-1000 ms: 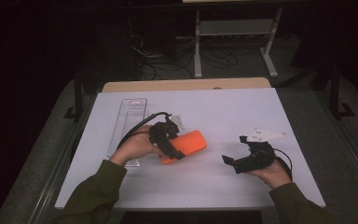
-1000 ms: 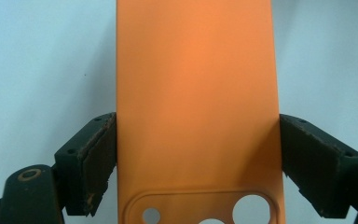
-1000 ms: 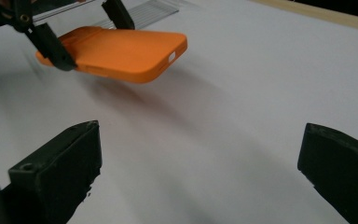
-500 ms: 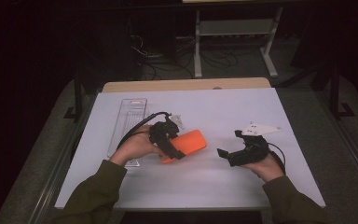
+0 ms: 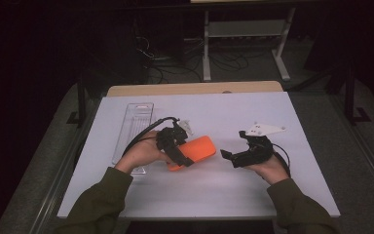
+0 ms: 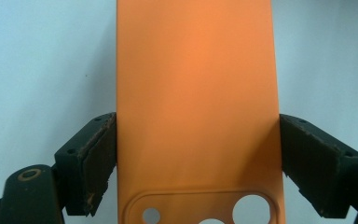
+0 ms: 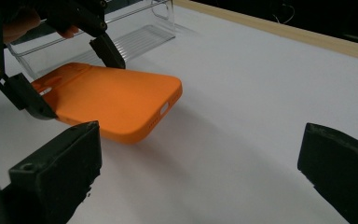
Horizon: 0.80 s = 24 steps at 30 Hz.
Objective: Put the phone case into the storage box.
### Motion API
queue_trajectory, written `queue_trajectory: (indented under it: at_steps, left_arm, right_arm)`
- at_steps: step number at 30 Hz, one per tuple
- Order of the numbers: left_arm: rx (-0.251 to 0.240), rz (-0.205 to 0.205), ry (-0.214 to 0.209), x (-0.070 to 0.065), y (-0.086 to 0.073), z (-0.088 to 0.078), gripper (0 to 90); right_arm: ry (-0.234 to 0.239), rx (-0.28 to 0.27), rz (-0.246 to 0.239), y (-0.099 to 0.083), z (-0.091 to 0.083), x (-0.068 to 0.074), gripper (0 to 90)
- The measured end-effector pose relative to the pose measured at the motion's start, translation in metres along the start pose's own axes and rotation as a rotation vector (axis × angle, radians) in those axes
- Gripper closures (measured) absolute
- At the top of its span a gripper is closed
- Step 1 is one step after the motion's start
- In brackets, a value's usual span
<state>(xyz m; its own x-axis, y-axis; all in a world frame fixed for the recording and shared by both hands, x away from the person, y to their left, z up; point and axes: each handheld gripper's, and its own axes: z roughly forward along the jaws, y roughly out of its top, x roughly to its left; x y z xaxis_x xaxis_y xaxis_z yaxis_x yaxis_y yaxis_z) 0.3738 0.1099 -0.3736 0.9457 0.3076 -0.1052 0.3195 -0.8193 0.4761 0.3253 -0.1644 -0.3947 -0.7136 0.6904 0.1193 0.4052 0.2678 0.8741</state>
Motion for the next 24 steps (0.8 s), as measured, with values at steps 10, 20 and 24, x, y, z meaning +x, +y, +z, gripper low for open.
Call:
queue_trajectory:
  at_steps: [10,20,24]
  left_arm:
    - [0.000,0.003,0.002,0.001,-0.001,0.000,15.5]
    - [0.002,-0.006,0.005,0.001,-0.001,-0.002,15.5]
    - [0.000,-0.009,0.006,0.002,-0.001,-0.002,15.5]
  right_arm:
    - [-0.002,-0.029,-0.005,0.003,0.008,0.001,0.0]
    - [-0.012,-0.012,-0.016,-0.001,0.010,0.003,0.0]
    - [-0.015,-0.012,-0.016,-0.002,0.011,0.004,0.0]
